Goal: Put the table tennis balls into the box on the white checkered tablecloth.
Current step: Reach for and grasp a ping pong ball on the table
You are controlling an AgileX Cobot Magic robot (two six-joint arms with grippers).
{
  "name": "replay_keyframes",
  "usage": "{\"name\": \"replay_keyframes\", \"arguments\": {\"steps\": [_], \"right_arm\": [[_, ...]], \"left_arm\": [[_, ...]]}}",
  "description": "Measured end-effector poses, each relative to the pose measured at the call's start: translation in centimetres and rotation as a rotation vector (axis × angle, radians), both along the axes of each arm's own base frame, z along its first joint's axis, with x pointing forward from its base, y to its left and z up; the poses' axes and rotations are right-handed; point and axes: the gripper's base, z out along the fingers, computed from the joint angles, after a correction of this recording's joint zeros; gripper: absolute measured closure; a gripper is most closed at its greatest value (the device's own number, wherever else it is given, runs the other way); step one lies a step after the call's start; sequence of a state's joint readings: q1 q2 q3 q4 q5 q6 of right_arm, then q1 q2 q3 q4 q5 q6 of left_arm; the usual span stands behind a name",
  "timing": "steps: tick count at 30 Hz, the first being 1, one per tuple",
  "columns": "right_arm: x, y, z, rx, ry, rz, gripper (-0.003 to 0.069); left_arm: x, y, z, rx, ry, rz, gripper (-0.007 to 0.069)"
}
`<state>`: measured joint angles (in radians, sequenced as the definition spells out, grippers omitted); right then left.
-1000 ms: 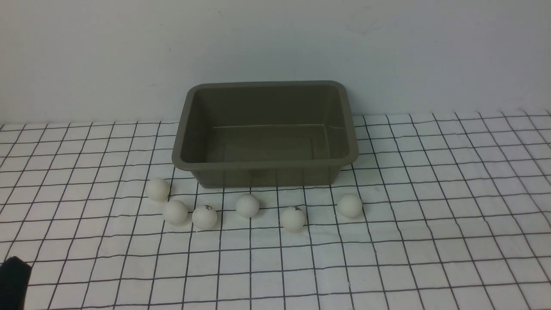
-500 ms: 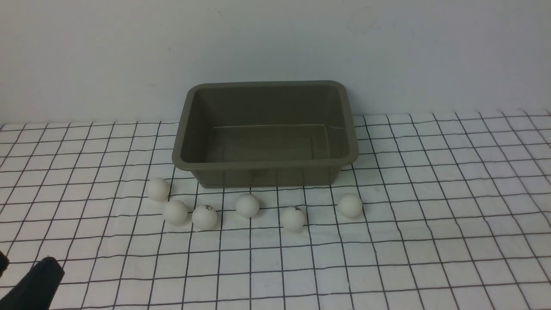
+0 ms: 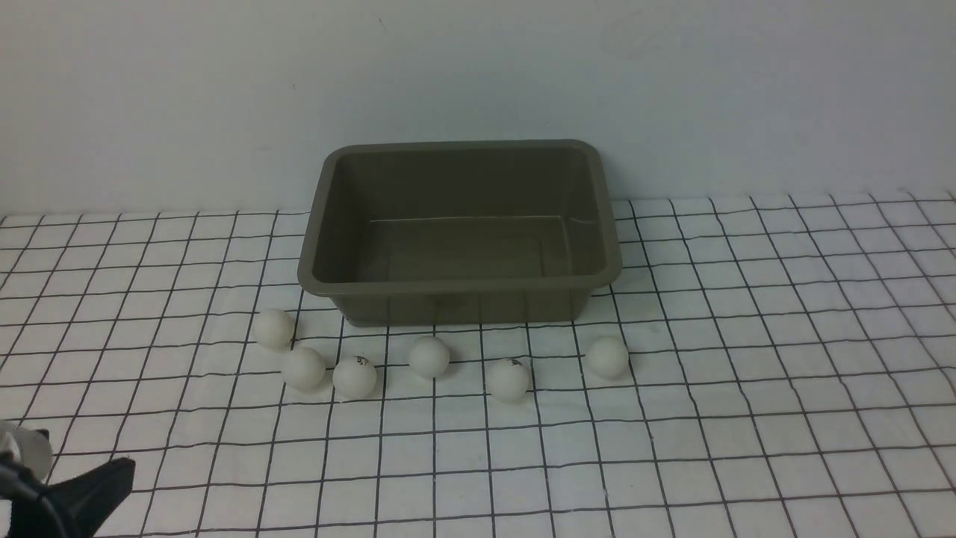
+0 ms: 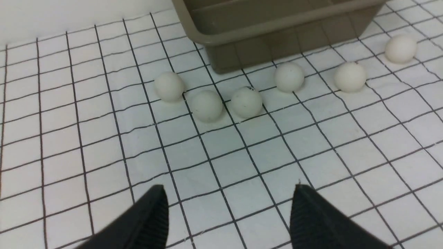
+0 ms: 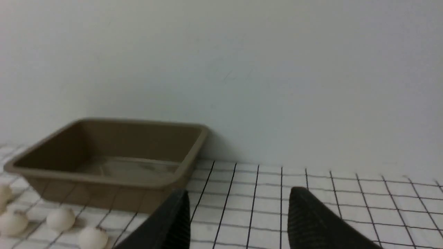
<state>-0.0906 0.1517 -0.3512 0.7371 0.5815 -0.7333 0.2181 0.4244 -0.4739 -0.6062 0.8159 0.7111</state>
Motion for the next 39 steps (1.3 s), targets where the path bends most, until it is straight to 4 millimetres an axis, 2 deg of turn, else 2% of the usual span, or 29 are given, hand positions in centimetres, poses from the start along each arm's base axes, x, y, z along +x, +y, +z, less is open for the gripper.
{"name": "replay_keyframes", "arguments": {"steps": [3, 5, 12, 14, 15, 18, 19, 21, 22, 27, 30, 33, 37, 39], "right_arm": [[1.0, 0.4, -0.5, -0.070, 0.062, 0.064, 0.0303], [2.6, 1.0, -0.9, -0.142, 0.169, 0.183, 0.0303], [6.4, 2.2, -0.3, -0.053, 0.395, 0.395, 0.0303], [9.0, 2.4, 0.6, -0.014, 0.489, 0.466, 0.0303], [9.2, 2.4, 0.6, -0.012, 0.494, 0.469, 0.0303], [12.1, 2.2, 1.4, 0.001, 0.540, 0.486, 0.0303], [14.3, 2.0, 1.3, 0.013, 0.578, 0.489, 0.0303], [17.0, 1.7, 1.3, 0.014, 0.611, 0.493, 0.0303], [17.2, 1.7, 1.3, 0.014, 0.614, 0.493, 0.0303], [21.9, 1.1, 0.1, -0.068, 0.654, 0.526, 0.0303], [23.5, 1.1, -0.7, -0.068, 0.682, 0.540, 0.0303], [24.6, 2.5, -1.5, -0.098, 0.708, 0.595, 0.0303], [25.2, 6.4, -3.0, -0.192, 0.733, 0.660, 0.0303], [25.3, 7.5, -3.5, -0.208, 0.748, 0.645, 0.0303]], "left_arm": [[0.6, 0.1, 0.7, 0.024, 0.000, -0.015, 0.0198], [1.2, 0.3, 1.5, 0.055, -0.006, -0.036, 0.0198], [1.6, 0.3, 1.5, 0.060, 0.020, -0.050, 0.0198], [1.6, 0.3, 1.5, 0.063, 0.020, -0.051, 0.0198], [1.6, 0.3, 1.5, 0.064, 0.020, -0.051, 0.0198], [1.6, 0.3, 1.5, 0.060, 0.018, -0.051, 0.0198], [1.7, 0.2, 1.6, 0.042, 0.010, -0.050, 0.0198], [1.7, 0.1, 1.7, 0.020, 0.002, -0.051, 0.0198], [1.7, 0.1, 1.7, 0.018, 0.000, -0.051, 0.0198], [1.8, 0.0, 1.9, -0.002, -0.013, -0.046, 0.0198], [1.8, 0.1, 1.9, -0.002, -0.015, -0.045, 0.0198], [1.8, 0.1, 1.9, -0.003, -0.015, -0.045, 0.0198], [1.8, 0.0, 1.9, -0.003, -0.014, -0.046, 0.0198], [1.8, 0.0, 1.8, -0.003, -0.010, -0.049, 0.0198]]}}
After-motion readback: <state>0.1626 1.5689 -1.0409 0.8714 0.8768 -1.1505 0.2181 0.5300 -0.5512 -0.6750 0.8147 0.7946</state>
